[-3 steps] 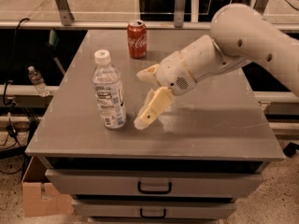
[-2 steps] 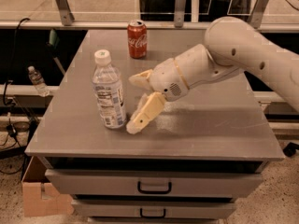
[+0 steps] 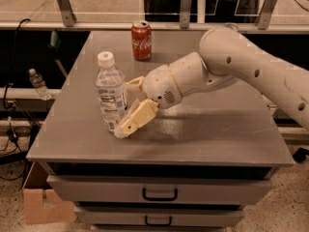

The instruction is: Move blue plastic bottle near redbull can

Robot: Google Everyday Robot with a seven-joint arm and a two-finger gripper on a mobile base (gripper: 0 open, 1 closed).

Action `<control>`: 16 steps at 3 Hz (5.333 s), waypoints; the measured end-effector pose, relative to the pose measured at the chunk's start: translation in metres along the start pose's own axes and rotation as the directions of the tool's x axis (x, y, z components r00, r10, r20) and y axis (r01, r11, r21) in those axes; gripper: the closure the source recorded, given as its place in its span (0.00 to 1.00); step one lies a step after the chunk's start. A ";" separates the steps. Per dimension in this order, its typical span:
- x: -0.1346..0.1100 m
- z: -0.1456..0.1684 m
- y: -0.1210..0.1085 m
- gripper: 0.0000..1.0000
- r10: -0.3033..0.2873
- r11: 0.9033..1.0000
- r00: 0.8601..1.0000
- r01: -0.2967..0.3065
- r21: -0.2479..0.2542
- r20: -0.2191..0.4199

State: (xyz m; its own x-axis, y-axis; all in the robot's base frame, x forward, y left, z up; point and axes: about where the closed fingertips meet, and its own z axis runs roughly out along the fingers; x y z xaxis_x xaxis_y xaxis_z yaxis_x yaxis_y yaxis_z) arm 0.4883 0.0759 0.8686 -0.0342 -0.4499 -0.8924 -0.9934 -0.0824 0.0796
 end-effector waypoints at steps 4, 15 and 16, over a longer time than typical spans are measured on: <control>-0.015 -0.088 -0.044 1.00 -0.016 0.977 0.999 0.007 0.215 0.042; 0.098 -0.382 -0.119 1.00 0.106 0.623 0.984 -0.178 0.761 0.143; 0.115 -0.385 -0.127 1.00 0.128 0.632 0.978 -0.209 0.746 0.165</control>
Offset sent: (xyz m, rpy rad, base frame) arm 0.0152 -0.0061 0.0020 0.0267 0.0155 -0.0325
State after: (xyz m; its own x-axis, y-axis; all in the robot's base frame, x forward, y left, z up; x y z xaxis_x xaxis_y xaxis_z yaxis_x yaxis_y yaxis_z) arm 0.6530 -0.3081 0.9269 -0.1787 -0.3036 -0.9359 -0.7027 0.7052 -0.0946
